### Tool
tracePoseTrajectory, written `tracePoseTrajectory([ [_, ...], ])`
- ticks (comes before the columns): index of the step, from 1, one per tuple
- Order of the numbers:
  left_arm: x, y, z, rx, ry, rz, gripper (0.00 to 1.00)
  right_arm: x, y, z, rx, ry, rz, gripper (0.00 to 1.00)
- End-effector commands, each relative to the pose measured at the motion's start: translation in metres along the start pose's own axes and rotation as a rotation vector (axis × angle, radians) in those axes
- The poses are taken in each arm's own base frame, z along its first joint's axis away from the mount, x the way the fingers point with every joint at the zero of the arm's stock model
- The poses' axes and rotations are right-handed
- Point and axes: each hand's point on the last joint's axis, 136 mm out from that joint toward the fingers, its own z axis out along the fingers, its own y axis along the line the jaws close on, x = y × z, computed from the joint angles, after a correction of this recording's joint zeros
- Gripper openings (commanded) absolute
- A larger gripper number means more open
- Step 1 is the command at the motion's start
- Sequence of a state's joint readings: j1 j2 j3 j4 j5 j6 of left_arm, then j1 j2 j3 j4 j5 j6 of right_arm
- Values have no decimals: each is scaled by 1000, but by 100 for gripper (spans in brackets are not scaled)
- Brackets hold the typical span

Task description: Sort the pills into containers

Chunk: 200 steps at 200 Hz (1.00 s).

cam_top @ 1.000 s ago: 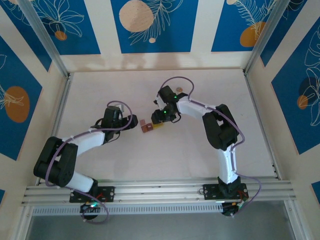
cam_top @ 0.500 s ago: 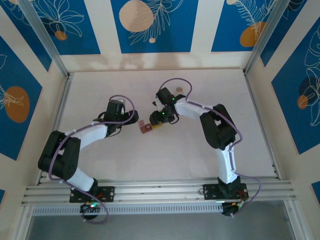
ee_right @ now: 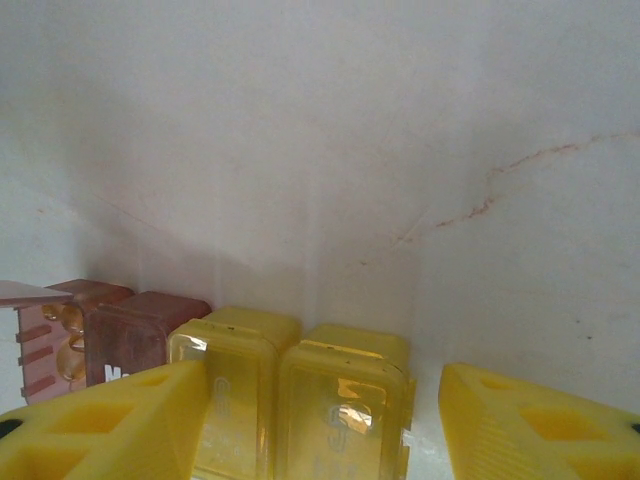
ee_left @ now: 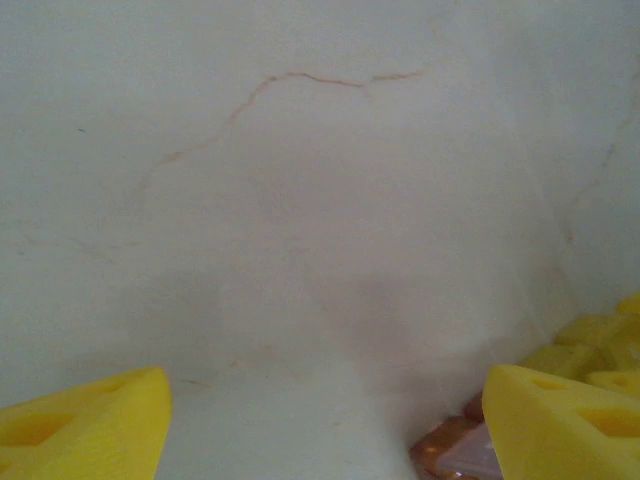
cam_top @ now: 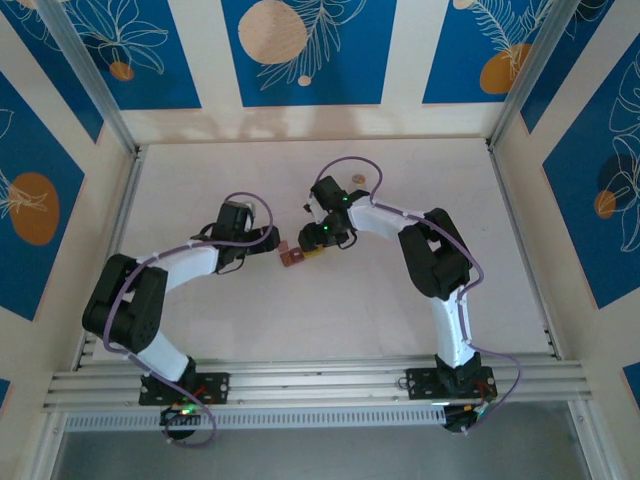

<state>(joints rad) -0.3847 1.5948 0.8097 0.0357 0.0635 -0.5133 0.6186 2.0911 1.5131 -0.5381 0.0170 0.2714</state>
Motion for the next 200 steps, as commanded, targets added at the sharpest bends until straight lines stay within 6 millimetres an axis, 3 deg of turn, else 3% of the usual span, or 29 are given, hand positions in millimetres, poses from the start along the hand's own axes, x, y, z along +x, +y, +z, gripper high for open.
tracePoseTrajectory([
  [1, 9, -16, 0, 68, 57, 41, 81, 12, -3, 11, 33, 50, -13, 63],
  [89, 15, -31, -14, 112, 82, 72, 79, 12, -5, 11, 47, 54, -16, 63],
  [137, 33, -33, -8, 117, 133, 77, 79, 13, -6, 12, 50, 61, -16, 63],
  [200, 42, -34, 2, 145, 157, 45, 59, 13, -6, 12, 51, 62, -18, 63],
])
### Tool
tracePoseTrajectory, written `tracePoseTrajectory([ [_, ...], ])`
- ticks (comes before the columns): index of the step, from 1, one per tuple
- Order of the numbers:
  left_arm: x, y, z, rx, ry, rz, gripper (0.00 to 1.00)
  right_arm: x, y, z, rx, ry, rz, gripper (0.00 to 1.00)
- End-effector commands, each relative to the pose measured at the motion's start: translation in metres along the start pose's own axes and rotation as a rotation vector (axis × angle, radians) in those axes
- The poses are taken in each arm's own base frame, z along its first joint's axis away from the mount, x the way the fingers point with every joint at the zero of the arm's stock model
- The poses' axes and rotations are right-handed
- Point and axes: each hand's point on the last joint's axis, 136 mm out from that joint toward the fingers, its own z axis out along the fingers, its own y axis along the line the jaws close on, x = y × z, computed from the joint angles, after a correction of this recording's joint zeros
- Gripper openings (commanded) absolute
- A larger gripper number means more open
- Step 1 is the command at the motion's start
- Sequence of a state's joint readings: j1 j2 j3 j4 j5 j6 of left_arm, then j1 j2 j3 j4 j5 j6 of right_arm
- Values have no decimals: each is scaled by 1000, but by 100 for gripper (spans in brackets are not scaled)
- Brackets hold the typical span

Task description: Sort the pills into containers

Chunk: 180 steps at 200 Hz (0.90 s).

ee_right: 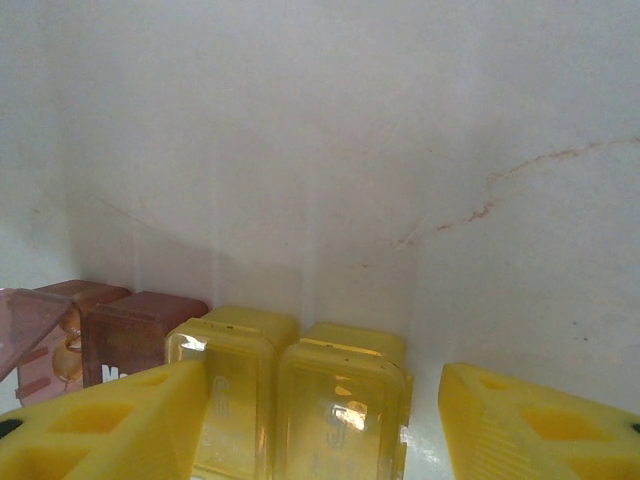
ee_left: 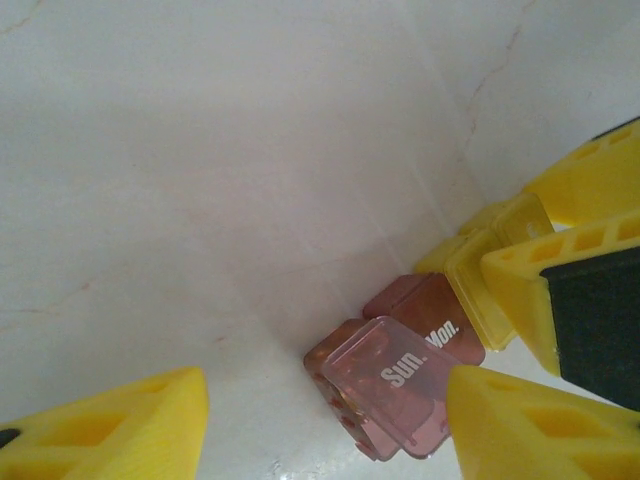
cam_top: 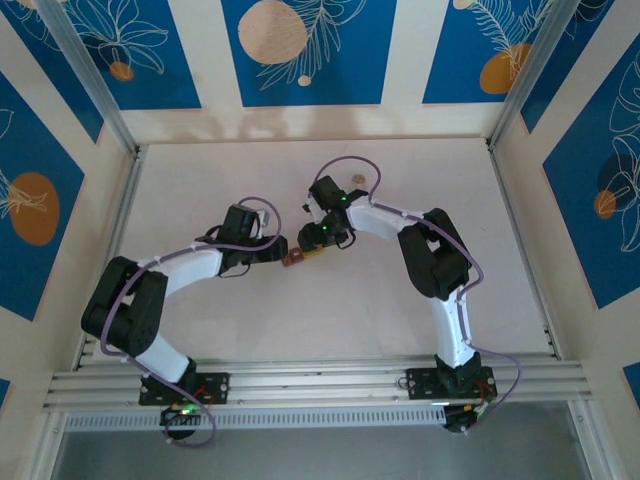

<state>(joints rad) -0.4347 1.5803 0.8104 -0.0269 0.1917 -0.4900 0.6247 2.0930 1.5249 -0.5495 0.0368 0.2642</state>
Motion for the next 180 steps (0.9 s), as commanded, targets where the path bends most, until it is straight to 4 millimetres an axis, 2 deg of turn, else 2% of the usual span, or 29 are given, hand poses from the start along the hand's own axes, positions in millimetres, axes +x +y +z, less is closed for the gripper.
tracePoseTrajectory([
  [1, 11, -3, 9, 29, 36, -9, 58, 15, -6, 13, 33, 64, -6, 63],
  [180, 36, 2, 26, 61, 98, -62, 42, 19, -7, 20, 35, 87, -6, 63],
])
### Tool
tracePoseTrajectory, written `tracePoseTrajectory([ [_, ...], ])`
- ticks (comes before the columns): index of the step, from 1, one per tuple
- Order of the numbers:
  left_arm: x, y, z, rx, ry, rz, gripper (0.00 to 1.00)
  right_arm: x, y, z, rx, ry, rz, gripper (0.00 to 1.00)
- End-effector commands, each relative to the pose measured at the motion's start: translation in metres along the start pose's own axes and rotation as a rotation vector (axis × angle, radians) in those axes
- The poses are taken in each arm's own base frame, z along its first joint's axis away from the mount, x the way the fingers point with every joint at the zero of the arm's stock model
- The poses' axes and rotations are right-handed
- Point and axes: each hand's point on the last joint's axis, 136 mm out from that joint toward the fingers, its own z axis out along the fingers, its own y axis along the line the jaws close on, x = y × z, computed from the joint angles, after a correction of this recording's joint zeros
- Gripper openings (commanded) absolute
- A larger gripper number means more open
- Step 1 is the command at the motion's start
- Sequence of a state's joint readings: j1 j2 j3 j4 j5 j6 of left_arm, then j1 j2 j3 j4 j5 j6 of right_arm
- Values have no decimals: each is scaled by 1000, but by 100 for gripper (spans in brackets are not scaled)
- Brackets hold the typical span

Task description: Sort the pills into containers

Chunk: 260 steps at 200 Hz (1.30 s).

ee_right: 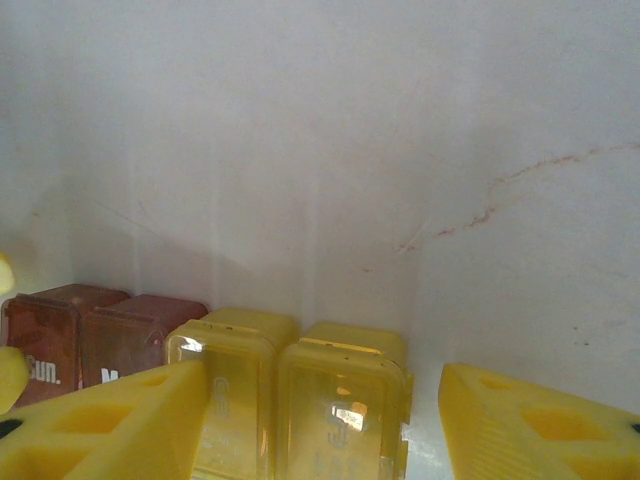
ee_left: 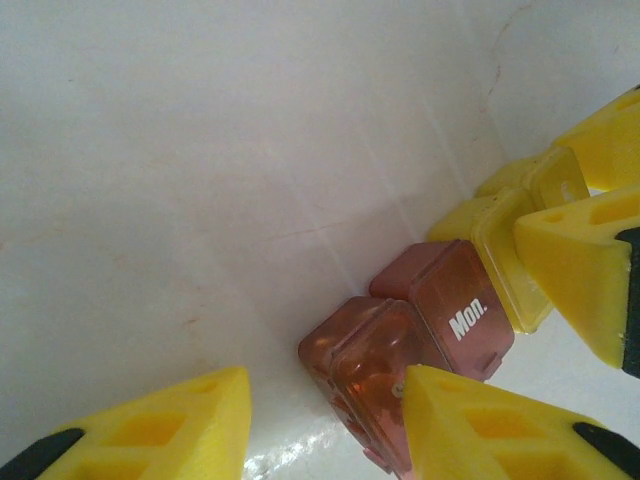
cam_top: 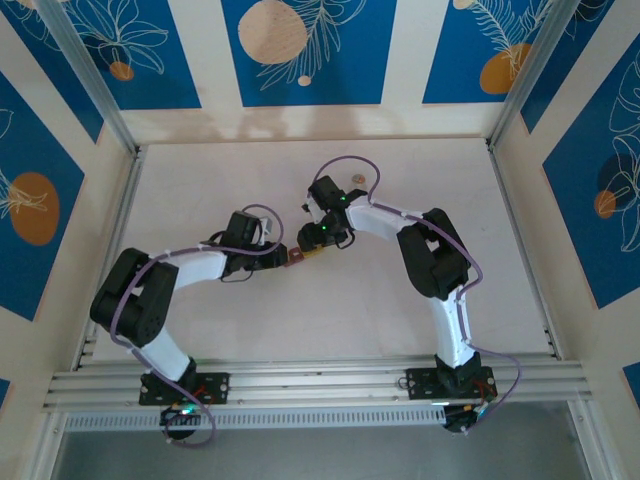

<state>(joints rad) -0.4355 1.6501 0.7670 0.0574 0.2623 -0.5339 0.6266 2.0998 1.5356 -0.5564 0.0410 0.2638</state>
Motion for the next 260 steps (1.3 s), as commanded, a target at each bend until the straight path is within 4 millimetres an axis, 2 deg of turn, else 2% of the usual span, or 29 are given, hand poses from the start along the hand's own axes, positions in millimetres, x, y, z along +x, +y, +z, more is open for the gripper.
tracePoseTrajectory([
  [1, 14, 1, 7, 10, 40, -12, 42, 20, -7, 19, 30, 83, -5, 63],
  [34, 24, 7, 10, -23, 65, 10, 42, 22, -8, 22, 31, 95, -4, 63],
  [63, 41, 23, 21, -79, 119, 4, 42, 23, -10, 22, 42, 97, -6, 63],
  [93, 44, 29, 31, -94, 151, -22, 42, 25, -13, 25, 47, 105, 6, 63],
  [112, 33, 23, 36, -79, 154, -8, 42, 26, -17, 25, 65, 101, 30, 63],
  [130, 11, 13, 34, -72, 108, 14, 41, 24, -24, 21, 74, 73, 84, 63],
  [152, -17, 1, 26, -65, 48, 36, 40, 15, -28, 6, 48, -9, 168, 63],
  [170, -31, -8, 19, -57, 20, 50, 40, 6, -27, -10, 11, -79, 228, 66],
  [193, -51, -15, -4, -71, -53, 74, 46, -2, -31, -34, -3, -145, 270, 68],
  [212, -69, -19, -35, -88, -148, 98, 51, -6, -31, -59, -22, -207, 292, 69],
  [240, -89, -26, -92, -116, -320, 167, 62, -5, -37, -102, -10, -311, 282, 73],
  [260, -99, -30, -136, -145, -487, 264, 79, 0, -47, -137, 32, -429, 223, 73],
])
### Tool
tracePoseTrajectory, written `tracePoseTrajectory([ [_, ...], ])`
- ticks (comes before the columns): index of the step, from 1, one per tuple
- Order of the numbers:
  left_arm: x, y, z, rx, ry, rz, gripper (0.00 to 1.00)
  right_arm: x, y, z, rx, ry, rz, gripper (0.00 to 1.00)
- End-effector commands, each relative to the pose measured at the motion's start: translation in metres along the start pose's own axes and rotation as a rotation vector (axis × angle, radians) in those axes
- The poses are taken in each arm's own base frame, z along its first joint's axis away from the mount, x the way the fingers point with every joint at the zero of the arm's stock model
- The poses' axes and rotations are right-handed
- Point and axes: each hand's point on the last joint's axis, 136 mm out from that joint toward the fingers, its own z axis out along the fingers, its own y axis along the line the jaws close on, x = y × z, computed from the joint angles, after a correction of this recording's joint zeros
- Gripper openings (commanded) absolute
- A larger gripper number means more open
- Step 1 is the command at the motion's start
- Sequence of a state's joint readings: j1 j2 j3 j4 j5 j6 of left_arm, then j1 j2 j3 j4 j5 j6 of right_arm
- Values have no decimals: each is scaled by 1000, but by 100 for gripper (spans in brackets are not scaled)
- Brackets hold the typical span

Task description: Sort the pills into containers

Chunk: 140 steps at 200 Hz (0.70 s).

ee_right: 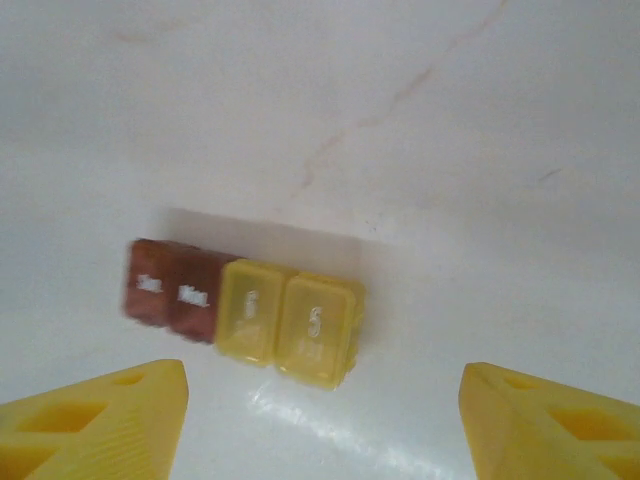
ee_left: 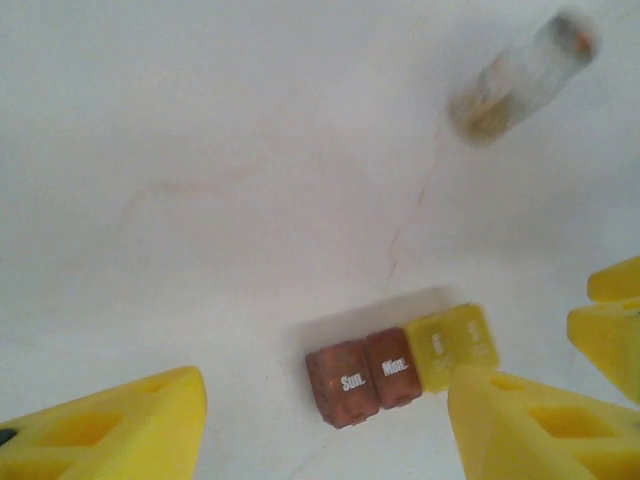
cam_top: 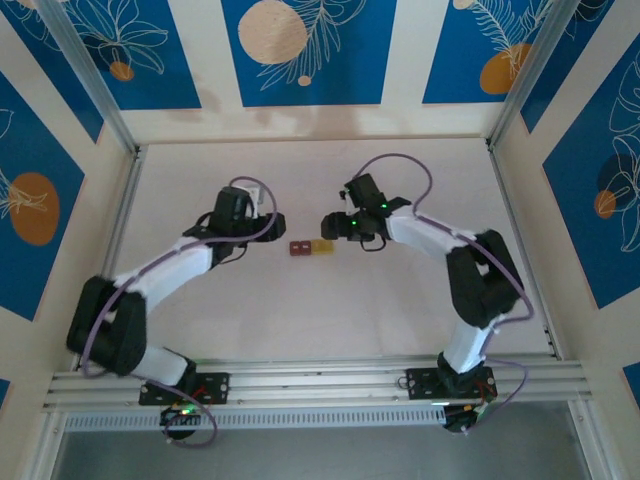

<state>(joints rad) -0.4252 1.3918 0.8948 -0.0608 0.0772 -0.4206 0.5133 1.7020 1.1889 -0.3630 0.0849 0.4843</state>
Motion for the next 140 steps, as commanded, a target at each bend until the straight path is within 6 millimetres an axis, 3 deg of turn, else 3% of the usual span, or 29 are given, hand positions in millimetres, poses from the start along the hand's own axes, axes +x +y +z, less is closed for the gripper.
tracePoseTrajectory([
  [1, -21, 15, -40, -90, -167, 114, 80, -17, -5, -42, 3, -161, -51, 73],
  [26, -38, 29, -89, -182, -383, 203, 91, -24, -38, -83, 102, -335, -79, 74],
  [42, -40, 49, -117, -287, -512, 222, 98, -24, -63, -108, 202, -453, -84, 76],
  [56, -36, 69, -137, -382, -627, 204, 100, -18, -83, -125, 281, -548, -91, 99],
  [71, -29, 82, -153, -441, -734, 208, 100, -9, -105, -137, 357, -618, -113, 99],
  [94, -8, 106, -156, -533, -770, 192, 100, 6, -141, -141, 460, -678, -84, 99],
  [140, 17, 134, -128, -685, -654, 273, 100, 19, -202, -126, 493, -629, 98, 99],
])
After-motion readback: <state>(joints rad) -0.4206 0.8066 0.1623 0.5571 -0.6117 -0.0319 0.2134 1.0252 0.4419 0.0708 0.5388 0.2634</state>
